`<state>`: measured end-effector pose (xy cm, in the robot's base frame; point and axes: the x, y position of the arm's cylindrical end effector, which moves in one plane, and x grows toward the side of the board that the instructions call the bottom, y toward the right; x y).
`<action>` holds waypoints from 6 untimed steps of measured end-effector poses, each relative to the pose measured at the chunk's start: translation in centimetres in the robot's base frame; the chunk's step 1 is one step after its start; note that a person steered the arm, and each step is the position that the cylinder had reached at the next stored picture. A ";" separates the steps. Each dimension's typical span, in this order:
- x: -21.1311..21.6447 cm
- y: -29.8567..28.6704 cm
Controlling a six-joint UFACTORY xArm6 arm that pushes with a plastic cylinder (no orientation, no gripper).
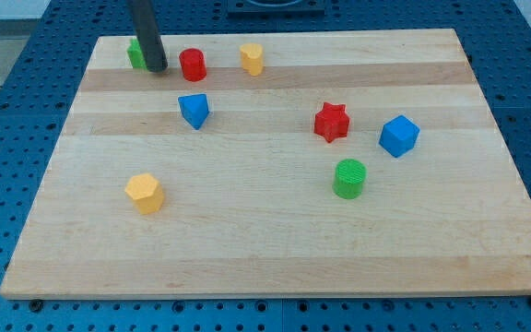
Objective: Slide the green star a bit up
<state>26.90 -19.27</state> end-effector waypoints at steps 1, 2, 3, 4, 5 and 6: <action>0.0 -2.3; -0.4 -3.4; 0.0 -0.8; -0.1 1.9; -1.2 1.5; -1.7 -0.2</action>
<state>25.20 -19.46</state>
